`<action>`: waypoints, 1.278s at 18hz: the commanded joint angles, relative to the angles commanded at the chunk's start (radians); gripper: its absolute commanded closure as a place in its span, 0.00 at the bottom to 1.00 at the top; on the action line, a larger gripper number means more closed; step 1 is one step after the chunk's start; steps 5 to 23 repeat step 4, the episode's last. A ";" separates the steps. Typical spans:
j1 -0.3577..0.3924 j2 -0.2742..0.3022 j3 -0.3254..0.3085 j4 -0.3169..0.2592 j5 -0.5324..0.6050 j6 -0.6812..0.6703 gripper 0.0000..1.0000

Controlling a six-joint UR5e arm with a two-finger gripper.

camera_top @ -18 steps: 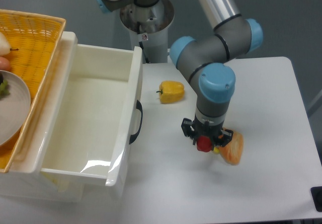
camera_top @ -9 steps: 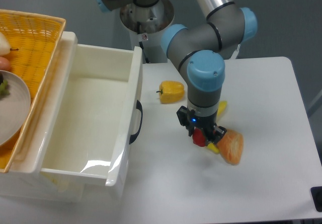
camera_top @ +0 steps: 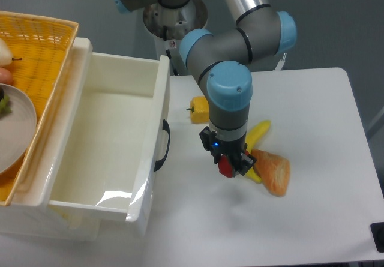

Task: Pick up the red pepper
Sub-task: 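Lift the red bell pepper up off the table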

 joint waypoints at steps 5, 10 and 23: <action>-0.002 -0.005 -0.002 0.002 0.011 0.009 0.68; -0.002 -0.005 -0.002 0.002 0.011 0.009 0.68; -0.002 -0.005 -0.002 0.002 0.011 0.009 0.68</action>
